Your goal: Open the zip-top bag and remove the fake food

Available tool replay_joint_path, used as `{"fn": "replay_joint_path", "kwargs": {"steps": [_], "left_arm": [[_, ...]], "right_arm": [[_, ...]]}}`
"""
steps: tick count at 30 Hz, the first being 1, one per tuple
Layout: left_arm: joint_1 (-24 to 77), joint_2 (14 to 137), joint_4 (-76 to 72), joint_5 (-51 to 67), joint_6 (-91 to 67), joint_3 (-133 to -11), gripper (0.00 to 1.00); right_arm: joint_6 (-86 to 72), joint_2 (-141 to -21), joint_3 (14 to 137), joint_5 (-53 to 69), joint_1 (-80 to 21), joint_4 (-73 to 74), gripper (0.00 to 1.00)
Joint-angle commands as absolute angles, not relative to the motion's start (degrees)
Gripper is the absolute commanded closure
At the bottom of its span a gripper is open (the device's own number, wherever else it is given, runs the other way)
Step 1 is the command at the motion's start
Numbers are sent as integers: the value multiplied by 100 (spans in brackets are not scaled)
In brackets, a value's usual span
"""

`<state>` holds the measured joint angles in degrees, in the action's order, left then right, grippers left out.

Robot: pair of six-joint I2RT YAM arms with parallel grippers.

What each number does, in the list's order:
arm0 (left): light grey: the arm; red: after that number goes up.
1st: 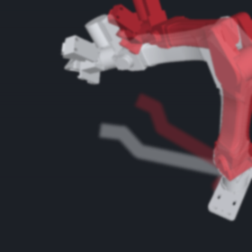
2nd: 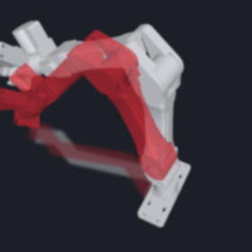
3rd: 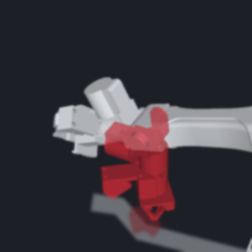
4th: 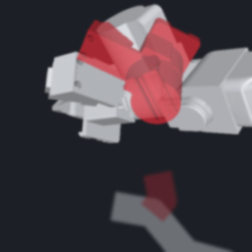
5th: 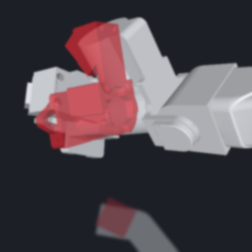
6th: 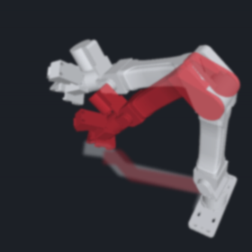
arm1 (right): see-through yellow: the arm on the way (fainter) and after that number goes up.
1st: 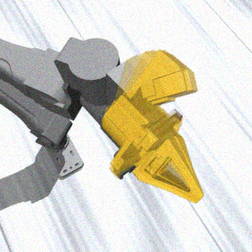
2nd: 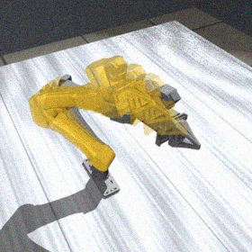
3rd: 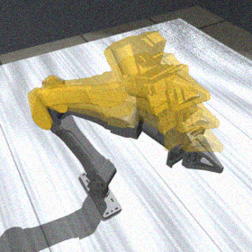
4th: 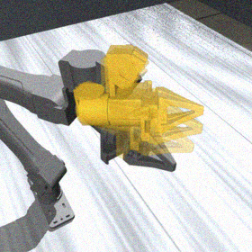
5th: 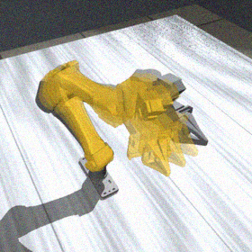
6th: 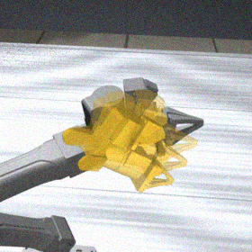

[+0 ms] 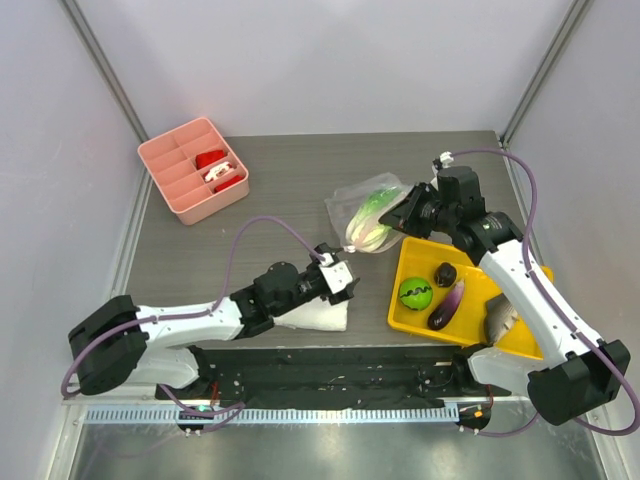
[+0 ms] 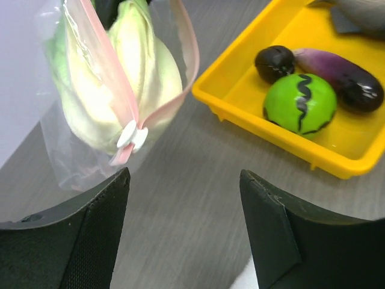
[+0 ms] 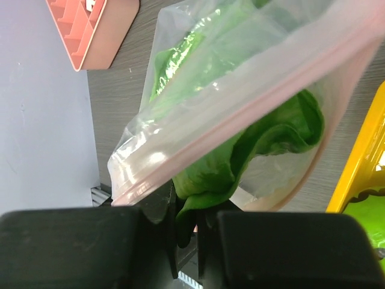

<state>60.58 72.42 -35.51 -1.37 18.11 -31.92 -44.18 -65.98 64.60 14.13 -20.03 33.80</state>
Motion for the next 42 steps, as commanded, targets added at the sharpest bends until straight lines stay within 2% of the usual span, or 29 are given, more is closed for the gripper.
{"fn": "replay_joint_path", "kwargs": {"steps": [1, 7, 12, 15, 17, 20, 29, 33, 38, 39, 40, 42], "left_arm": [[6126, 7470, -4078, -878, 2303, -3559, 28], [6170, 7480, -4377, -949, 2277, -3463, 30], [6179, 7085, -4360, -809, 2101, -3182, 50], [6179, 6786, -4202, -703, 2040, -3006, 47], [6187, 6715, -4131, -694, 2022, -2988, 40], [6188, 6837, -4175, -615, 2030, -3050, 38], [6267, 7330, -4253, -580, 2215, -3463, 50], [6267, 7383, -4201, -624, 2224, -3568, 59], [6275, 7506, -4026, -563, 2250, -3726, 76], [6267, 7532, -3991, -554, 2259, -3770, 85], [6267, 7584, -3964, -545, 2241, -3797, 100], [6267, 7602, -3938, -519, 2224, -3788, 100]], "right_arm": [[-4526, -6346, 6478, 1652, -1986, 2979, 99], [-4491, -6293, 6188, 1749, -1986, 2988, 99], [-4421, -6319, 6135, 1696, -1986, 2997, 99], [-4421, -6346, 6170, 1740, -1995, 2997, 99], [-4430, -6354, 6179, 1749, -1995, 3006, 99], [-4465, -6337, 6179, 1793, -1986, 2997, 99], [-4623, -6390, 6117, 2039, -1995, 2944, 99], [-4667, -6381, 5959, 2109, -1995, 2857, 99], [-4807, -6346, 5634, 2355, -1995, 2716, 99], [-4842, -6354, 5582, 2390, -1995, 2629, 99], [-4860, -6363, 5503, 2443, -2004, 2602, 98], [-4834, -6381, 5476, 2452, -1995, 2566, 99]]}}
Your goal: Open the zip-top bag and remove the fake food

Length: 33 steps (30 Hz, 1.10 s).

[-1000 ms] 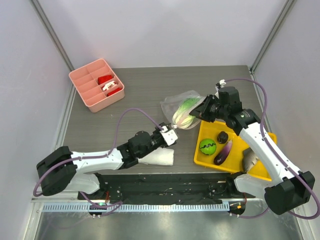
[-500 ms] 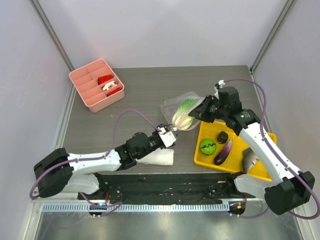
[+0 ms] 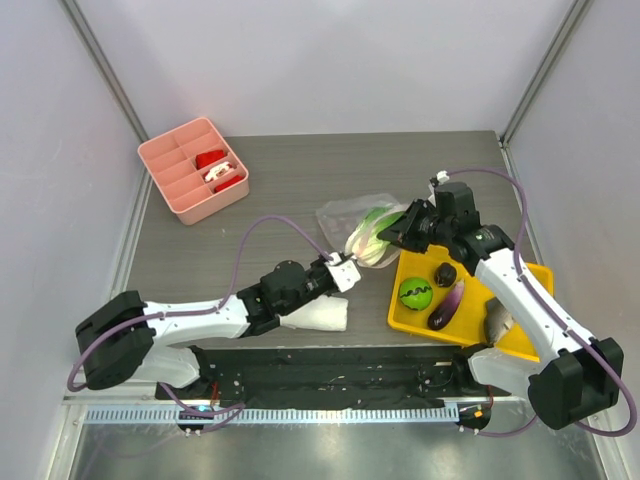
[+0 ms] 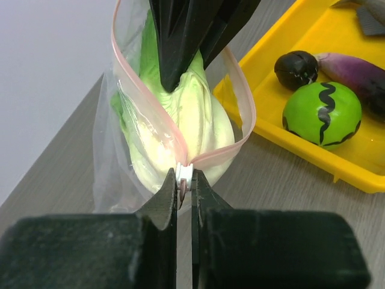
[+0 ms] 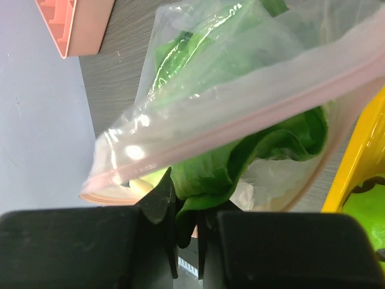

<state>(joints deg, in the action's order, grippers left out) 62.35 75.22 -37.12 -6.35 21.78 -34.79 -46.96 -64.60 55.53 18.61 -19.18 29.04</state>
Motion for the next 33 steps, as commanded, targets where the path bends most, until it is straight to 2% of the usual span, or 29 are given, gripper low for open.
{"fn": "replay_joint_path", "kwargs": {"steps": [1, 3, 4, 5, 8, 9, 12, 15, 19, 29, 31, 33], "left_arm": [[6267, 7603, -3885, -519, 2224, -3797, 100], [6267, 7585, -3867, -484, 2215, -3736, 100], [6267, 7576, -3911, -483, 2189, -3718, 100], [6267, 7567, -3929, -492, 2180, -3692, 100], [6267, 7602, -3902, -475, 2145, -3665, 100], [6267, 7603, -3902, -475, 2118, -3656, 100], [6267, 7725, -3911, -510, 1996, -3682, 100], [6267, 7927, -3999, -404, 1837, -3700, 100], [6275, 8156, -4209, -273, 1635, -3683, 100], [6354, 8341, -4298, -123, 1450, -3551, 100], [6416, 8358, -4315, -44, 1407, -3542, 100], [6442, 8402, -4333, -35, 1389, -3542, 100]], "right_arm": [[-4808, -6390, 5476, 2443, -1995, 2558, 98], [-4711, -6433, 5484, 2382, -2004, 2566, 91], [-4711, -6451, 5450, 2382, -2013, 2558, 83], [-4685, -6503, 5423, 2391, -1995, 2532, 82], [-4667, -6539, 5300, 2294, -1995, 2496, 67], [-4693, -6556, 5248, 2285, -1995, 2470, 56], [-4685, -6548, 5037, 2023, -2065, 2487, 38], [-4921, -6478, 4668, 1951, -2083, 2304, 31], [-5702, -6337, 3966, 1969, -2092, 1654, 29], [-6591, -6178, 3480, 1512, -2092, 1310, 32], [-6802, -6266, 3472, 1547, -2092, 1196, 35], [-6916, -6416, 3498, 1573, -2101, 976, 44]]}}
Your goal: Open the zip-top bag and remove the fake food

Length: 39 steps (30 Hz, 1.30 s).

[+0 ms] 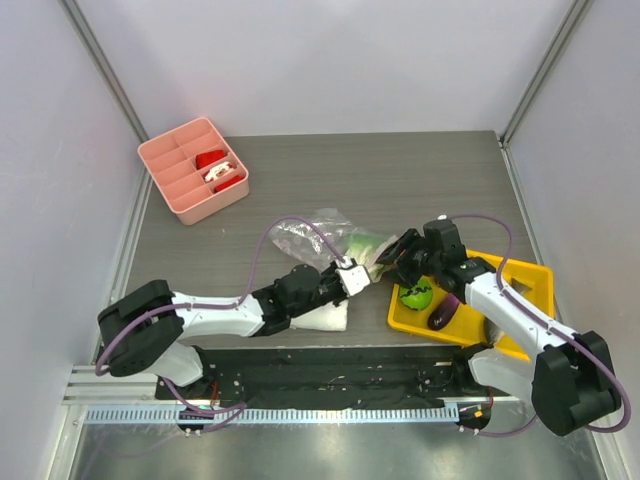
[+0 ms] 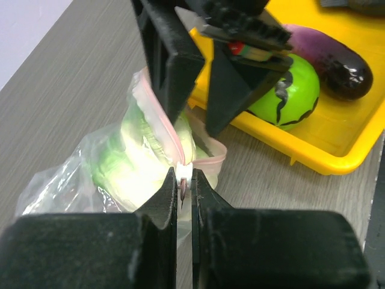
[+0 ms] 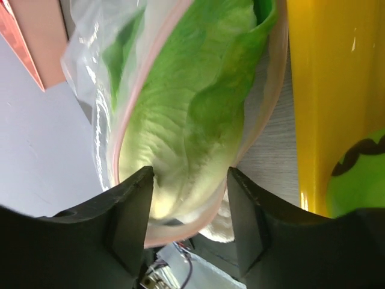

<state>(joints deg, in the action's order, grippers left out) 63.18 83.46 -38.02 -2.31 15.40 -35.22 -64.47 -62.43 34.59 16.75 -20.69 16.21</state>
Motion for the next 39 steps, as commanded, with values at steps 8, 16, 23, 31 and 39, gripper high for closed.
{"fn": "replay_joint_path", "kwargs": {"steps": [8, 16, 23, 31, 39], "left_arm": [[6504, 8455, -4527, -167, 1310, -3340, 100], [6443, 8218, -4236, -1756, 1319, -2963, 100], [6328, 8271, -4140, -2321, 1046, -2830, 100], [6346, 7630, -3990, -1504, 993, -2392, 100], [6346, 7058, -3858, -773, 695, -2443, 80]], "right_arm": [[-6865, -6899, 3885, 1696, -2100, 809, 98], [-6021, -6829, 4043, 2649, -1487, 1247, 99], [-4878, -6945, 4562, 3910, -827, 2101, 99], [-5246, -7189, 4799, 4385, -317, 1733, 99], [-5044, -7251, 5037, 4086, -624, 1995, 99]]}}
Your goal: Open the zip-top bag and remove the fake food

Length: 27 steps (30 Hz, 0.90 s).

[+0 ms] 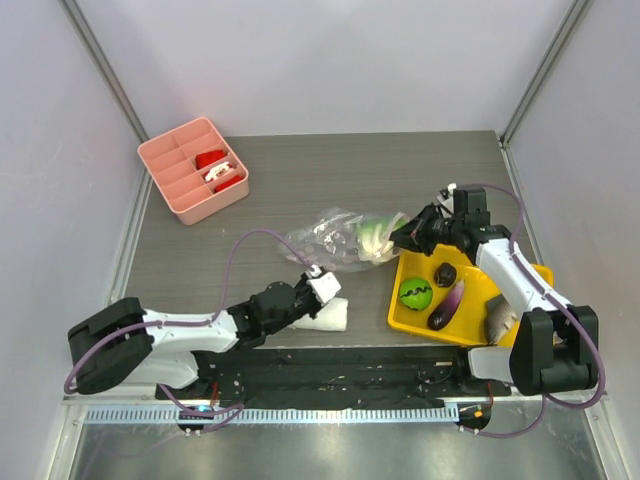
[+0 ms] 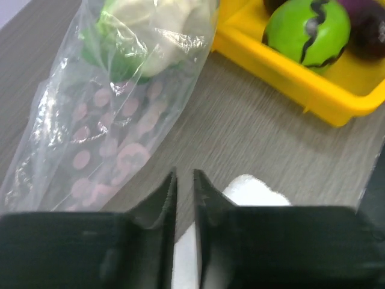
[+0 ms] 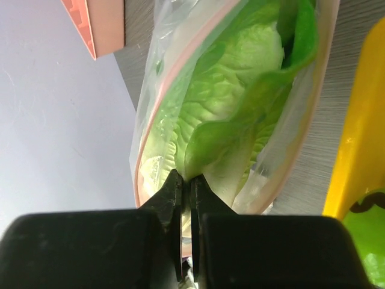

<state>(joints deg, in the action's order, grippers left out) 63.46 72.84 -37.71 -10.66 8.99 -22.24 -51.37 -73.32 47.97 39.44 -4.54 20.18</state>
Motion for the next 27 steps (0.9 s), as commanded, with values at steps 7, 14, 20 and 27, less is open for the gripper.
{"fn": "replay_joint_path", "kwargs": {"steps": [7, 14, 20, 27], "left_arm": [[6319, 7373, -3928, -1194, 1308, -2777, 0], [5959, 8270, -4333, -1239, 1327, -3137, 0], [5564, 8920, -4984, -1895, 1143, -3436, 57], [5142, 8851, -4649, -2590, 547, -3464, 100]], "right_arm": [[-5290, -7040, 4895, 4315, -642, 1960, 99], [-5730, -6794, 4790, 4675, -650, 1802, 99], [-6107, -6715, 4580, 5027, -808, 1442, 99], [-6345, -6671, 4447, 5185, -862, 1063, 99]]}}
